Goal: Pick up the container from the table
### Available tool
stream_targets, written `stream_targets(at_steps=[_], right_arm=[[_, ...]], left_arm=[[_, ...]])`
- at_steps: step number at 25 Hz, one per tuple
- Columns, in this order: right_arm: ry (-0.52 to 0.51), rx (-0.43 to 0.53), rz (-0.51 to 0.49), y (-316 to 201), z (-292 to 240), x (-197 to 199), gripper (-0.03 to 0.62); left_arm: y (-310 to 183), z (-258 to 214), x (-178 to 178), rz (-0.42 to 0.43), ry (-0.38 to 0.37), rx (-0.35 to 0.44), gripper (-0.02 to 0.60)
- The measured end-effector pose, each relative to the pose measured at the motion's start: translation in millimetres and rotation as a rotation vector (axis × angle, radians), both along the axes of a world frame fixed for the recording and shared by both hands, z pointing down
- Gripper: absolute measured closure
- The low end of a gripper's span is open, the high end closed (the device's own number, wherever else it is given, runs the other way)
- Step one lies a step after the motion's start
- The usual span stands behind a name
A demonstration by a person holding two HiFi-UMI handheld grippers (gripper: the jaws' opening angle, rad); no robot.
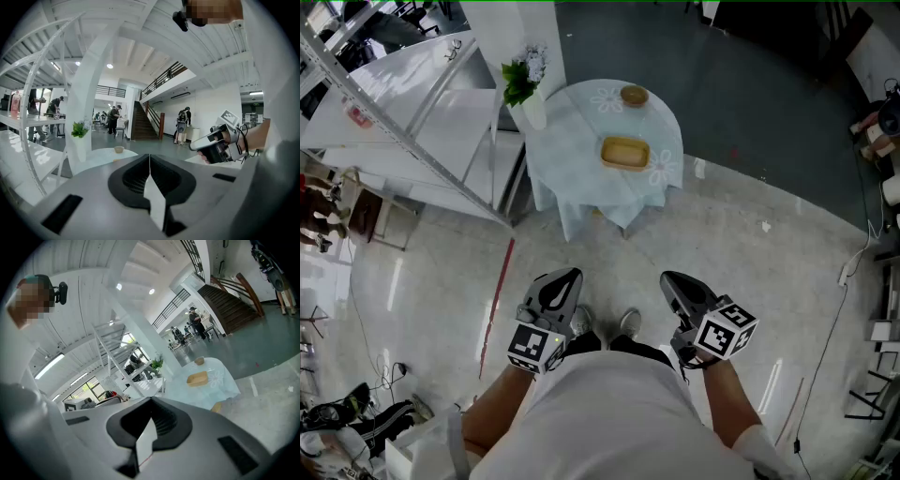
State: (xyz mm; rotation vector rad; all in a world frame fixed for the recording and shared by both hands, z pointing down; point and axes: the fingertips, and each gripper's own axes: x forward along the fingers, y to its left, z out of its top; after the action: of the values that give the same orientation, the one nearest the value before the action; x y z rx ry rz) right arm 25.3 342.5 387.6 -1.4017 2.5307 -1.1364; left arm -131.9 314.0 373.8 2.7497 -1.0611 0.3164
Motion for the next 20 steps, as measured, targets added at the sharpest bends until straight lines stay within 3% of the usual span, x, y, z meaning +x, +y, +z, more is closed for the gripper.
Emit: stream_targets(at_steps=[20], right_arm=[[0.024,-0.058,0.000,-18.4,40.0,41.1,0.571]], left_arm=[[-10.5,32.1,29.9,-0.031,-0.019,-0.077,0.560]])
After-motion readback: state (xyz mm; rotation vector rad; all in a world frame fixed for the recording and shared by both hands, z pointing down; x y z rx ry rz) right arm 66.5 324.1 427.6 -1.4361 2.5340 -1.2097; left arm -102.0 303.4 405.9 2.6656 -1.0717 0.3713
